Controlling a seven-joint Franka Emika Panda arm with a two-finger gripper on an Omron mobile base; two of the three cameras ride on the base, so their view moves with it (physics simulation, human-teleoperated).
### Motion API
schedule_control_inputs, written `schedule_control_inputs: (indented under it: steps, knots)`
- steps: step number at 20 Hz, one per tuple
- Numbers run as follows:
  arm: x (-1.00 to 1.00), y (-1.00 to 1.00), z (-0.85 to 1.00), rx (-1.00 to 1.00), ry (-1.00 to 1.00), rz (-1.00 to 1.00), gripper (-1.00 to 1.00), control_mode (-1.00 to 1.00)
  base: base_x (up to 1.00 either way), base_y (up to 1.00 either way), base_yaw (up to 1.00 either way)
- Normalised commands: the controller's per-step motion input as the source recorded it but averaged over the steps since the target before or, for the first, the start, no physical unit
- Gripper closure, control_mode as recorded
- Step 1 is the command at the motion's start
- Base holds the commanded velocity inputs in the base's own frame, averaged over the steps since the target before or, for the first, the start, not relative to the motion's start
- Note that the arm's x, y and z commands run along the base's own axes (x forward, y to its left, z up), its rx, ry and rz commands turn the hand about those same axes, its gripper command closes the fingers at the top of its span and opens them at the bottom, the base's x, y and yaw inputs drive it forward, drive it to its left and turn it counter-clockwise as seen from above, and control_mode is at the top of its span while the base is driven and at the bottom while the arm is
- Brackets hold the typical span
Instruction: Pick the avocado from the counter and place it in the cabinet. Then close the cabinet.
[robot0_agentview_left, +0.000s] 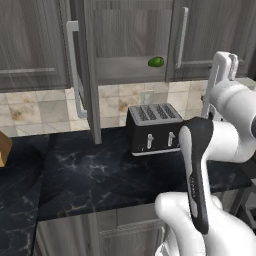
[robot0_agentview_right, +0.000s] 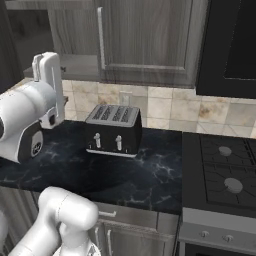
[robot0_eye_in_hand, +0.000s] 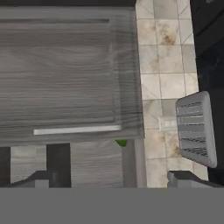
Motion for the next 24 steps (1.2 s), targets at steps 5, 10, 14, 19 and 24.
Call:
schedule_control_inputs:
  steps: [5, 10, 14, 19, 24]
  knots:
    - [-1.0, 0.51, 0.08, 0.0, 0.02, 0.0, -1.0, -1.0, 0.0, 0.0, 0.0]
    - [-1.0, 0.4, 0.2, 0.0, 0.11, 0.0, -1.0, -1.0, 0.0, 0.0, 0.0]
    - [-1.0, 0.41, 0.45, 0.0, 0.06, 0.02, -1.0, -1.0, 0.0, 0.0, 0.0]
    - [-0.96, 0.78, 0.11, -0.04, 0.07, 0.05, -1.0, -1.0, 0.0, 0.0, 0.0]
    - [-0.51, 1.0, -0.24, -0.1, 0.07, 0.05, -1.0, -1.0, 0.0, 0.0, 0.0]
